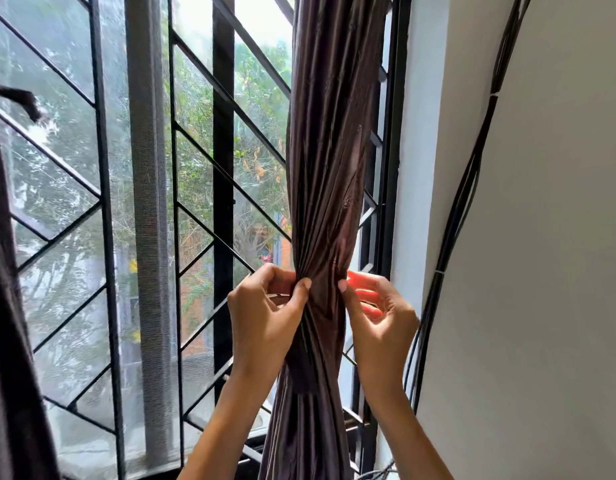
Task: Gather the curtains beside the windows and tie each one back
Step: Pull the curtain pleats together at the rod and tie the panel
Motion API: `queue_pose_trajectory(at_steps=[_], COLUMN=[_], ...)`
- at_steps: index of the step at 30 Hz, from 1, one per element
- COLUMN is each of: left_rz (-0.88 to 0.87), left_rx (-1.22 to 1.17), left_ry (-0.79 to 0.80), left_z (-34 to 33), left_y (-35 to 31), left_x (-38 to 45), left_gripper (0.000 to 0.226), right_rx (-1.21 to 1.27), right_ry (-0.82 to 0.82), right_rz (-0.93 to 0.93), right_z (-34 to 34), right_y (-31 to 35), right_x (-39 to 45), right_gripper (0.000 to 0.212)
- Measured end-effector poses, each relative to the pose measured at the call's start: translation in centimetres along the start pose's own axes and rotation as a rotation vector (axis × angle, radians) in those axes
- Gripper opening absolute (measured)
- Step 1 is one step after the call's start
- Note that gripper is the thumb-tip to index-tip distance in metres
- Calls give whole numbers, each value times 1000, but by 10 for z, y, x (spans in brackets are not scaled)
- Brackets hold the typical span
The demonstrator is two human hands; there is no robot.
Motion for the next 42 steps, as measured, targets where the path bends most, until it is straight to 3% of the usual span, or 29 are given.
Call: queue_pose_trajectory(at_steps=[4,10,15,22,25,27,29,31,32,35,37,39,42], left_rz=[-19,-38,50,97,169,207,227,236,238,213,167,114,78], left_rx=[-2,-36,-195,-192,-444,-556,-607,-631,-620,-464,-315,-125,15], left_ry=[-14,-48,-12,-63,45,139,200,215,207,127,30,-46,-94], left_z=[-2,-2,-9,-10,-17,-22,-24,-25,-25,-27,-26,-24,-25], left_y=[-2,-4,8,25,34,35,35,36,36,31,25,19,13], left_x=[-3,-8,-10,4,14,18,20,20,19,16,12,8,-1], left_gripper=[9,12,20,20,22,17,14,13,12,13,18,22,24], right_rx=[-147,-120,3,131,276,353,461,546,519,135,-70,0,337], right_ry=[87,162,253,345,350,438,630,731,705,403,266,228,231], right_rz=[42,81,54,111,6,-73,-128,-179,-169,21,163,103,-160], right_z=[-17,-28,-35,-37,-29,-33,-45,-50,-47,-22,-14,-9,-8], right_y=[-2,-8,-11,-25,-45,-57,-65,-67,-67,-58,-41,-40,-57], right_x=[-3,-6,-5,7,24,34,38,38,38,38,28,20,19], right_gripper=[14,28,19,18,11,17,43,42,34,10,11,14,33])
Point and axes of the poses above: each hand's wrist, its own x-axis towards the middle knuckle, its own z-axis out of the back of the hand, y = z × x, the point moved 8 cm from there along x, towards the middle knuckle, and after that the axes turned 13 degrees about y, right-handed, at the moved point
